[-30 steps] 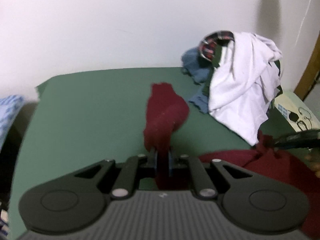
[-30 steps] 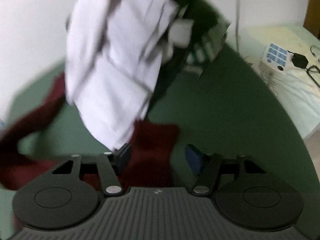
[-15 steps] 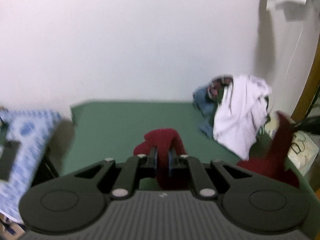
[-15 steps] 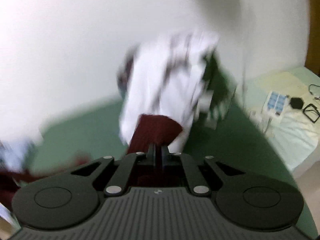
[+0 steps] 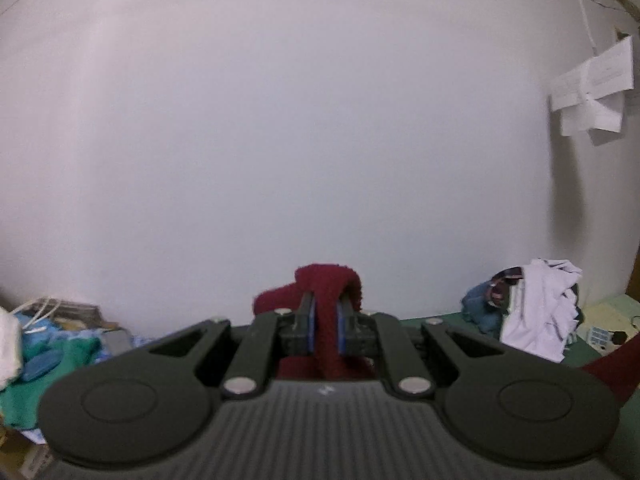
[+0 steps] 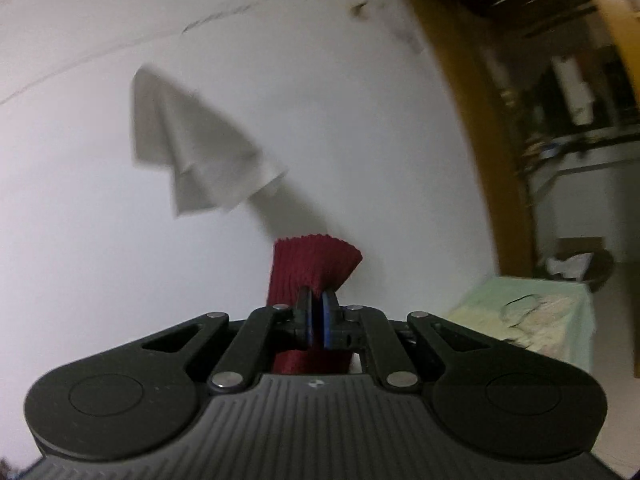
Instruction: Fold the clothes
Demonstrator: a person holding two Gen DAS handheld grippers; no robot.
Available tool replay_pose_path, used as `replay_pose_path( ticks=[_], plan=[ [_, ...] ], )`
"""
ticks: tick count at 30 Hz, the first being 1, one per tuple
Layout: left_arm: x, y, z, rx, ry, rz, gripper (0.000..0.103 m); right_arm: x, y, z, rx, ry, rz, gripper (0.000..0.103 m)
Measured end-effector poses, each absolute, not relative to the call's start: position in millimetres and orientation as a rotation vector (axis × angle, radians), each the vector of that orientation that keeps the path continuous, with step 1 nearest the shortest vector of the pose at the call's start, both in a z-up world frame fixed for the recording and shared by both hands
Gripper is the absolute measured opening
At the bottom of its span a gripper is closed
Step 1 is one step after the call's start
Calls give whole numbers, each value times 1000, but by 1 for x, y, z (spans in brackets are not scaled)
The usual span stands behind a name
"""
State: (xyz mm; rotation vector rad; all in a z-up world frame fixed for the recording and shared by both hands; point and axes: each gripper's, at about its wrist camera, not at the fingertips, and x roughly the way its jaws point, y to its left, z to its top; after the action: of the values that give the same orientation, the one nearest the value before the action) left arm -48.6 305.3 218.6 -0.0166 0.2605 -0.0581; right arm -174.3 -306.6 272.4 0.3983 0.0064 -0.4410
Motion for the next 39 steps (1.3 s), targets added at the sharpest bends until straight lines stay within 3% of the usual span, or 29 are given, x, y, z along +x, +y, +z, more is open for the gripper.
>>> replay_pose_path(
  ticks=[4, 8, 14, 21, 27, 32, 33, 34, 35, 37, 39],
  plan=[
    [-54, 318, 207, -5, 291, -19, 9, -172, -324, 274, 428, -7, -509, 5],
    [-41, 317, 174, 43, 398, 16, 9, -128, -334, 246, 363, 130, -577, 5],
    [-20, 307, 108, 55, 580, 58, 9, -59, -326, 153, 181, 430, -673, 5],
    [-23, 296, 96, 45, 599, 75, 9, -24, -294, 43, 154, 688, -519, 5],
    [-6, 241, 135, 49, 506, -78, 9, 7, -253, 68, 360, 680, -153, 5],
    [6, 175, 156, 71, 425, -225, 9, 17, -202, 115, 223, 520, -71, 6],
    [9, 166, 157, 69, 427, -248, 9, 22, -196, 116, 195, 511, -80, 7],
    [12, 157, 156, 65, 429, -270, 9, 26, -192, 114, 152, 514, -95, 14],
    [13, 151, 155, 57, 434, -291, 9, 28, -188, 108, 94, 528, -132, 27],
    [13, 147, 150, 32, 447, -331, 9, 24, -178, 99, -5, 527, -178, 33],
    [13, 147, 146, 7, 463, -360, 9, -1, -162, 93, -45, 473, -97, 45]
  ],
)
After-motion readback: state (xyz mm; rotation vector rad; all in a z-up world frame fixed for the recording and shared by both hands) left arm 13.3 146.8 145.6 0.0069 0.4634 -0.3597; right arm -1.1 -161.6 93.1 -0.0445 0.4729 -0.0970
